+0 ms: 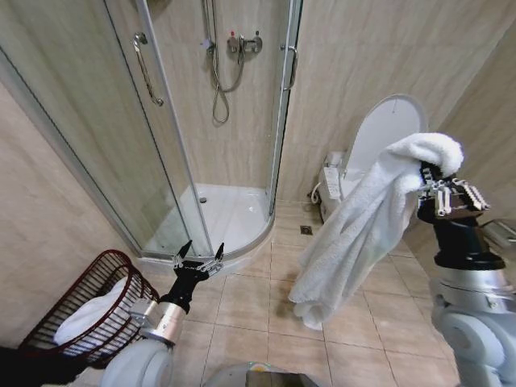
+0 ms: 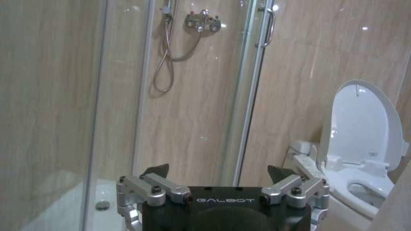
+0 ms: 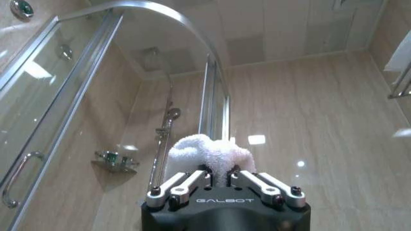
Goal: Discard the used towel into the hamper.
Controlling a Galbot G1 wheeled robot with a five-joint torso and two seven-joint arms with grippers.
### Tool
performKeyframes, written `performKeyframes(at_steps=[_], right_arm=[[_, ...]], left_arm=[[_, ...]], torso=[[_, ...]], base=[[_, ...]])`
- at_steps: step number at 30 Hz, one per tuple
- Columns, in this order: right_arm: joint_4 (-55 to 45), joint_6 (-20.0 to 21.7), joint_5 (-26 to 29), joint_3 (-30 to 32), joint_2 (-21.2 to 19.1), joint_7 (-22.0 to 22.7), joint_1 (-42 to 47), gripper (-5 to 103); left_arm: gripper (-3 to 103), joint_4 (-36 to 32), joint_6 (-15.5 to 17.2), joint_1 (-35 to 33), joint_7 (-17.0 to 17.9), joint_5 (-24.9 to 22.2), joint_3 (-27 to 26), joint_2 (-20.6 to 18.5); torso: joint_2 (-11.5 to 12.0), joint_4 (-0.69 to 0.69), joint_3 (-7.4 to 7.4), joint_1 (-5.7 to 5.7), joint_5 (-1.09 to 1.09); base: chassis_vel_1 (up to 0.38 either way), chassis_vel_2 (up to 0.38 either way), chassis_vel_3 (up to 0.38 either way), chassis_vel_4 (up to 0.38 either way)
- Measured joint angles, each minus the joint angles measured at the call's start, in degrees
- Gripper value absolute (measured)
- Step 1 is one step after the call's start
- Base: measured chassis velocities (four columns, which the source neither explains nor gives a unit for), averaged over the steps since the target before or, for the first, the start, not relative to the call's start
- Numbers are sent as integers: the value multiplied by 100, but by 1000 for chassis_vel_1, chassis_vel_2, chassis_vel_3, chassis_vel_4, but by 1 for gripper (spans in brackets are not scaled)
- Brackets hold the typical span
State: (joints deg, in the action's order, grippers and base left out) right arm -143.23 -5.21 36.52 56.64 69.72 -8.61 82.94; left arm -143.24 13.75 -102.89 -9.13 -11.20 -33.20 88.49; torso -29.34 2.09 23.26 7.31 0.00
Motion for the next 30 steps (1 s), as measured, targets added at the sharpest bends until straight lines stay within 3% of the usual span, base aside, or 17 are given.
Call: performKeyframes(at_steps=[17, 30], right_arm=[[0, -83, 33, 77, -129, 127, -104, 12], [-1, -3, 573, 486, -448, 264, -364, 12]], left_arm=[[100, 0, 0, 0, 0, 0, 0, 0], [100, 0, 0, 0, 0, 0, 0, 0]], torso=[[-367, 0, 222, 145, 0], [-694, 0, 407, 285, 0]], base=[[0, 0, 0, 0], [0, 0, 0, 0]])
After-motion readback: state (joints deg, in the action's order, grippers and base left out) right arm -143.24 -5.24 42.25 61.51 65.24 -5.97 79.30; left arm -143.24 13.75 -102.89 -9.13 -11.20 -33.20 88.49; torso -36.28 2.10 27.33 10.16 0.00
